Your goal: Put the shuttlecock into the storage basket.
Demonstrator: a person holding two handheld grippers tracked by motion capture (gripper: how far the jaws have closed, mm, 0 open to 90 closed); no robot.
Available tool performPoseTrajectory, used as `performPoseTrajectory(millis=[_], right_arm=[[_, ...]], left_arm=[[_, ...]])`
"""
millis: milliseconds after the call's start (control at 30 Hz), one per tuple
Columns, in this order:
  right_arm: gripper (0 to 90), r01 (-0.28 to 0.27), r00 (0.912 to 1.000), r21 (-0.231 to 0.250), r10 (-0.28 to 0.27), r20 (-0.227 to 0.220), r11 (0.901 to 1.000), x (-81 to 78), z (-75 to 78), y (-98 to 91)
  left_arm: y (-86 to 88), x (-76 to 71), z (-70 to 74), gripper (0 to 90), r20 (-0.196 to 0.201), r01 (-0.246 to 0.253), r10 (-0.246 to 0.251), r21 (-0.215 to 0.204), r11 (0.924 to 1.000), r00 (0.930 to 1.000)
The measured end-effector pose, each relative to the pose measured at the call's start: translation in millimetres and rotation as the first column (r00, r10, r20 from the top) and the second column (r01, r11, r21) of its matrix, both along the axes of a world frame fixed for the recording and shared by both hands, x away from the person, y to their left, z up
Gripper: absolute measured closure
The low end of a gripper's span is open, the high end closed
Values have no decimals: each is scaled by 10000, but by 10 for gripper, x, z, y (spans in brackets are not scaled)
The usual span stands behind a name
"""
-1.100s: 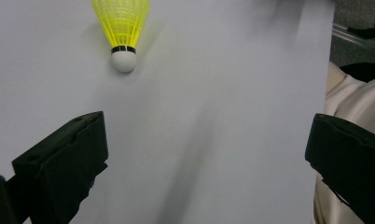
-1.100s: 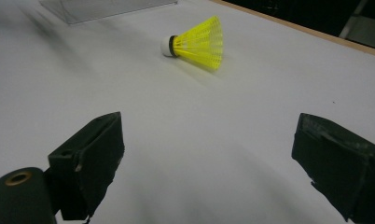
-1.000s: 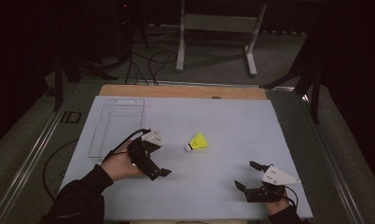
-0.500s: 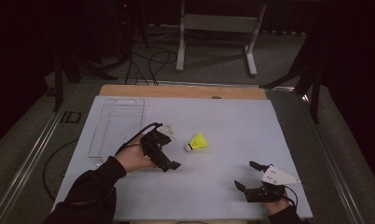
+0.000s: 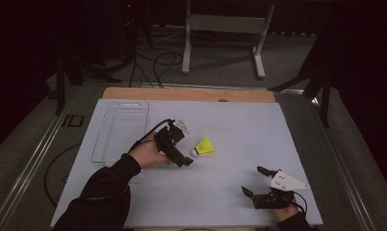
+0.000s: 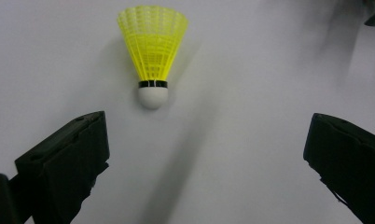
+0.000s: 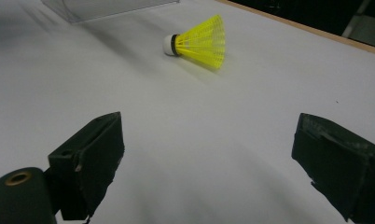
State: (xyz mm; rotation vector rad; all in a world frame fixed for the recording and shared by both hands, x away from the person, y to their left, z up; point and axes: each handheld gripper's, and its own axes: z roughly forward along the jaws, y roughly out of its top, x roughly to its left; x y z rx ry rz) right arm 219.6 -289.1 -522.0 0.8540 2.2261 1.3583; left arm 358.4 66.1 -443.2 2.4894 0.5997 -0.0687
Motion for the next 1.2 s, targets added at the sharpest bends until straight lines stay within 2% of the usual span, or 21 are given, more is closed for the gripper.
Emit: performPoseTrajectory(millis=[133, 300, 533, 767, 933, 1000, 1200], right_arm=[[94, 2, 10000, -11, -2, -25, 10000, 0, -1, 0], [94, 0, 10000, -19, 0, -32, 10000, 1, -5, 3], [94, -28, 10000, 9, 28, -45, 10000, 1, -6, 0], [93, -51, 10000, 8, 51, -24, 10000, 1, -7, 0], [94, -83, 10000, -7, 83, -56, 10000, 4, -14, 5], [93, -76, 9999, 4, 76, -68, 10000, 1, -12, 6], [94, -84, 9999, 35, 84, -110, 10000, 4, -15, 4]], left_arm=[[-55, 68, -17, 9, -67, -29, 30, 24, 10000, 10000], [-132, 141, -55, 9, -108, -46, 49, 251, 9997, 9999], [-272, 277, -190, 17, -117, 122, -113, 804, 9967, 9999], [-334, 360, -319, 41, -227, 4, 18, 967, 9953, 9997], [-361, 417, -449, 82, -349, 1, 48, 1404, 9901, 9994], [-365, 424, -475, 122, -445, 54, 9, 1425, 9898, 9990], [-388, 456, -570, 168, -666, 51, 59, 1641, 9864, 9978]])
